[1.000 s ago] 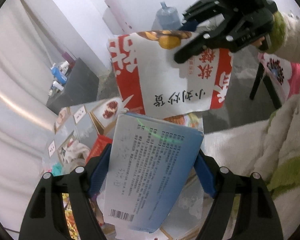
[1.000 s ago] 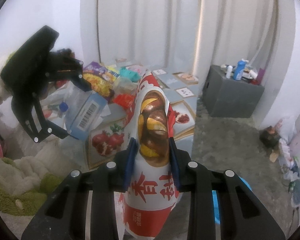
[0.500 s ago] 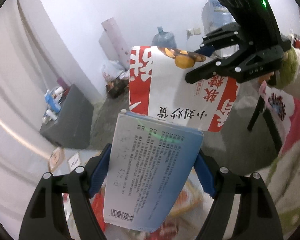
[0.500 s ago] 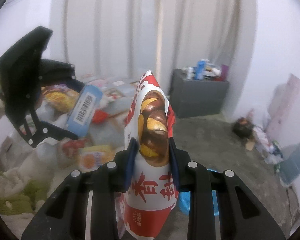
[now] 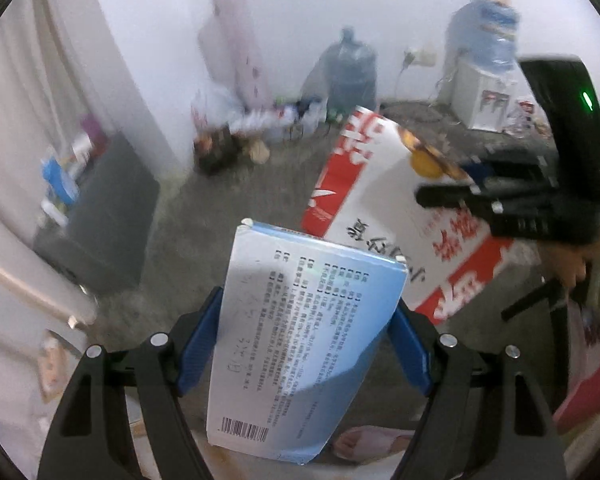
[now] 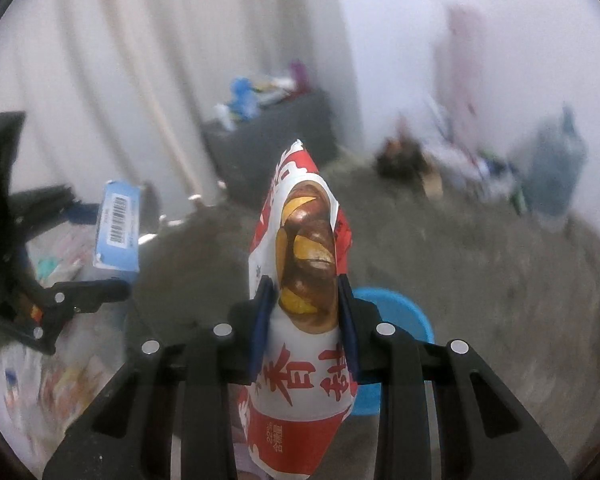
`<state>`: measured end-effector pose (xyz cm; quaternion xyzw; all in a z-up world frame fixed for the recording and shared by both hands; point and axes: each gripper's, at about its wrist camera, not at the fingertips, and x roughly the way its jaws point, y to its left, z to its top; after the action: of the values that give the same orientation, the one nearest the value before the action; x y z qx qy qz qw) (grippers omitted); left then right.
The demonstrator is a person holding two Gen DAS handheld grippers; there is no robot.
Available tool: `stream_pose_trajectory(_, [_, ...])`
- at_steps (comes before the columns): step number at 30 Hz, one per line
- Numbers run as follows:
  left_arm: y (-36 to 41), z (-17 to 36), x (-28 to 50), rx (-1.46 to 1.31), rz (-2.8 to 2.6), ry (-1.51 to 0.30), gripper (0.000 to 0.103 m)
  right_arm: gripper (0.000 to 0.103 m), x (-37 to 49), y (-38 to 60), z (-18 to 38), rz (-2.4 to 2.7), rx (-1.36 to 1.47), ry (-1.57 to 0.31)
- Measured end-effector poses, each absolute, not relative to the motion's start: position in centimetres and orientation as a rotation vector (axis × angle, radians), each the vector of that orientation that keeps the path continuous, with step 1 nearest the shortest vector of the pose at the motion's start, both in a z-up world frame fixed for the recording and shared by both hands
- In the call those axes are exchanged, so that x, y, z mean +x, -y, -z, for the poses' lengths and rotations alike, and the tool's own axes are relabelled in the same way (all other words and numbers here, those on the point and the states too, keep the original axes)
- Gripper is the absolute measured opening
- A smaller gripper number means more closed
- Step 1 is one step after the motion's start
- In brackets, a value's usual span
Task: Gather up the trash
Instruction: 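Carry the box with the left gripper while the right gripper carries the bag toward the wastebasket, then open both grippers above the blue wastebasket, dropping the box and bag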
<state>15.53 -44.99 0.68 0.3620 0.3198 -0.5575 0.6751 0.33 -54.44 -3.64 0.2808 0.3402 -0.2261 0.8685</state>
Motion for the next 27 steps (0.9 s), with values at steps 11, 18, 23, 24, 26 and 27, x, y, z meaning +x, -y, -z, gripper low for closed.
stream_pose_trajectory(11, [59.2, 12.5, 18.8, 0.758, 1.113, -1.15, 0.076, 0.037, 0.5, 62.5, 20.1, 0.682, 1.153, -0.817])
stream_pose_trajectory(18, [62.8, 16.2, 17.5, 0.782, 1.054, -1.203, 0.079, 0.06, -0.7, 64.3, 23.8, 0.748, 1.271, -0.814])
stream_pose_trajectory(23, [61.9, 15.2, 17.1, 0.736, 1.078, -1.209, 0.079, 0.06, -1.2, 64.0, 22.9, 0.751, 1.241, -0.804])
stream_pose_trajectory(24, [61.6, 14.7, 17.1, 0.736, 1.088, -1.194, 0.079, 0.06, -1.4, 63.8, 22.2, 0.752, 1.219, -0.8])
stream_pose_trajectory(26, [60.9, 13.3, 16.9, 0.737, 1.099, -1.156, 0.079, 0.06, -1.8, 63.2, 21.3, 0.753, 1.188, -0.793])
stream_pose_trajectory(27, [60.6, 12.7, 16.9, 0.732, 1.101, -1.144, 0.079, 0.06, -2.1, 62.9, 20.5, 0.748, 1.168, -0.784])
